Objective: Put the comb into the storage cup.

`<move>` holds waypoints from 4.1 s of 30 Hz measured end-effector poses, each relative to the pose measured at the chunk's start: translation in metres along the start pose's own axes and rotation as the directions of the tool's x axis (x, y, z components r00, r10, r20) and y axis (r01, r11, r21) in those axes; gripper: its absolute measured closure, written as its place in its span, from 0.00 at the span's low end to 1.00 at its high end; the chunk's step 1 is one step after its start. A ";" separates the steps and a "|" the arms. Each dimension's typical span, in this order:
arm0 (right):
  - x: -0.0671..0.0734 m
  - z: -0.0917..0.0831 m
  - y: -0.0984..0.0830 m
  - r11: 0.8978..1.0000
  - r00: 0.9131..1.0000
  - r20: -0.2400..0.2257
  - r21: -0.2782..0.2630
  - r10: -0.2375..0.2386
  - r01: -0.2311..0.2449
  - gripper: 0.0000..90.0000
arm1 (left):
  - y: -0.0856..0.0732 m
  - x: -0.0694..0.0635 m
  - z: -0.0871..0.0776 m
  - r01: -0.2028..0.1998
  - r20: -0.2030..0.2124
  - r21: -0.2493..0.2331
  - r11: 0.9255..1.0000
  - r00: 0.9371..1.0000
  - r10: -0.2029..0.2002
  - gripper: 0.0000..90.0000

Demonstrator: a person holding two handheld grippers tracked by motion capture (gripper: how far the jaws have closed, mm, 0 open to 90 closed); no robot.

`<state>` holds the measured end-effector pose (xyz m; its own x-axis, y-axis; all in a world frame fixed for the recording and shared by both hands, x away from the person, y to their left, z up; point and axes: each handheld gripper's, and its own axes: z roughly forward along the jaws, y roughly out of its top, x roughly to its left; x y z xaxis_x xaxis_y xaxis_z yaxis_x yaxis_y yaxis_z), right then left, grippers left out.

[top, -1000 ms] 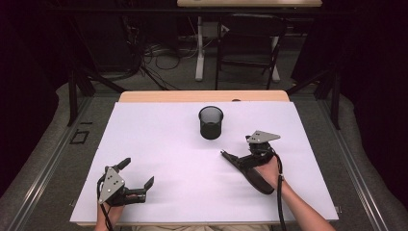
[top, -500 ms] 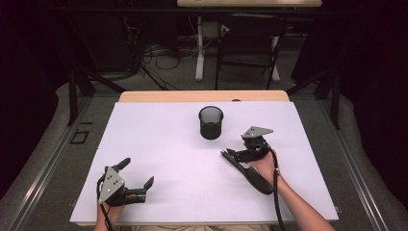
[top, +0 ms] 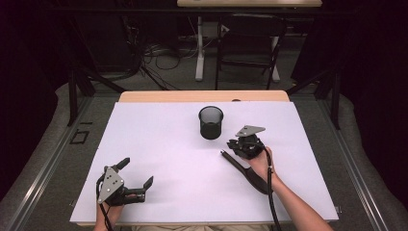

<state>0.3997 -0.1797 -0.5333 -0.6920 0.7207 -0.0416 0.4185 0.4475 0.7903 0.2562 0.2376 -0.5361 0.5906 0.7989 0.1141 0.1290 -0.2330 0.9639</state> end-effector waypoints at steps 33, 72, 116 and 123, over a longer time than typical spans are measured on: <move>0.010 0.030 0.003 0.992 0.999 -0.016 0.117 -0.039 0.041 1.00 | 0.000 0.000 0.000 -0.004 0.002 0.007 1.000 1.000 0.004 0.00; 0.036 0.031 0.007 0.978 0.986 -0.120 0.159 -0.115 0.133 1.00 | 0.000 0.000 -0.001 -0.002 -0.001 0.004 1.000 1.000 0.002 0.01; 0.059 0.019 0.000 0.961 0.963 -0.226 0.197 -0.147 0.193 1.00 | -0.001 0.001 -0.001 -0.003 0.002 0.014 1.000 1.000 0.003 0.01; 0.061 0.017 -0.002 0.958 0.961 -0.238 0.212 -0.143 0.195 1.00 | -0.001 0.000 0.000 -0.003 0.004 0.016 1.000 1.000 0.003 0.01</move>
<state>0.3665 -0.1279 -0.5476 -0.8648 0.5020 -0.0078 0.3900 0.6814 0.6193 0.2560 0.2383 -0.5370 0.5940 0.7961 0.1162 0.1399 -0.2444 0.9595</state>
